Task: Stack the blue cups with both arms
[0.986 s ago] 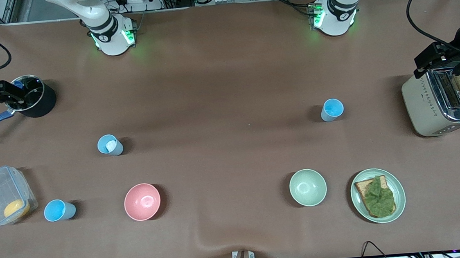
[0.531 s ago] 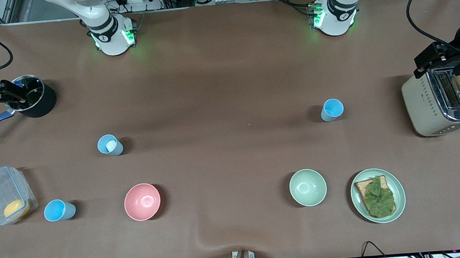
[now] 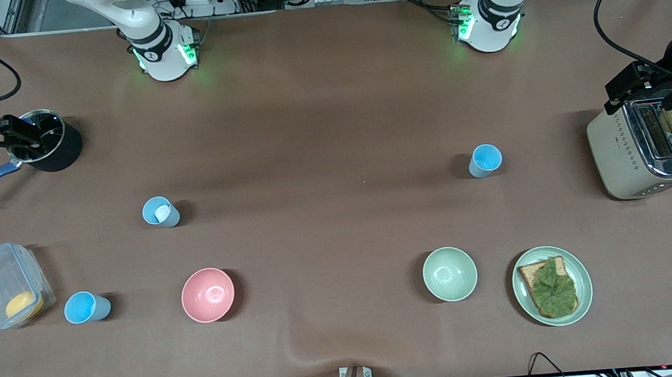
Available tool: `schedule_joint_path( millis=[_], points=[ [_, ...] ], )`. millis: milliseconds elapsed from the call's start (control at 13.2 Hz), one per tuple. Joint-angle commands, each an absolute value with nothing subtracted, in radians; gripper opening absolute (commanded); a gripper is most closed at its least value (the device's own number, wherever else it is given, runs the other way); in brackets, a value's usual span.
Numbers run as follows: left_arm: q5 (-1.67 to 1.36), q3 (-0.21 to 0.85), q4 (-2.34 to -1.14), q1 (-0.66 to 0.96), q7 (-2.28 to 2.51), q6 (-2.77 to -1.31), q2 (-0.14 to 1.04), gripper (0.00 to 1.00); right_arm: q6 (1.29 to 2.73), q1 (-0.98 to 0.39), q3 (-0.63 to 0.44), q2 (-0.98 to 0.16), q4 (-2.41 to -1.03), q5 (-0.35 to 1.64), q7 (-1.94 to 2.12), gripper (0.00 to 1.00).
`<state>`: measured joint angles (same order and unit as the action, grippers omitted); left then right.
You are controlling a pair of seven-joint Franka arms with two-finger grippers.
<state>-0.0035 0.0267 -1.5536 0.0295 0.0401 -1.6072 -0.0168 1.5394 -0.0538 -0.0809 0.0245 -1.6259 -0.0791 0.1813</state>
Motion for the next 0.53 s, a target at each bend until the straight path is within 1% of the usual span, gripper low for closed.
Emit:
schedule_joint_path(
  millis=[0,455],
  points=[
    [0.018,0.015,-1.536,0.023,0.029,-1.595,-0.012,1.0,1.522,-0.066,-0.084,0.028,-1.617,-0.072,0.178,1.0],
    [0.02,0.015,-1.537,0.026,0.031,-1.601,-0.008,1.0,1.52,-0.074,-0.084,0.028,-1.617,-0.072,0.178,1.0]
  ],
)
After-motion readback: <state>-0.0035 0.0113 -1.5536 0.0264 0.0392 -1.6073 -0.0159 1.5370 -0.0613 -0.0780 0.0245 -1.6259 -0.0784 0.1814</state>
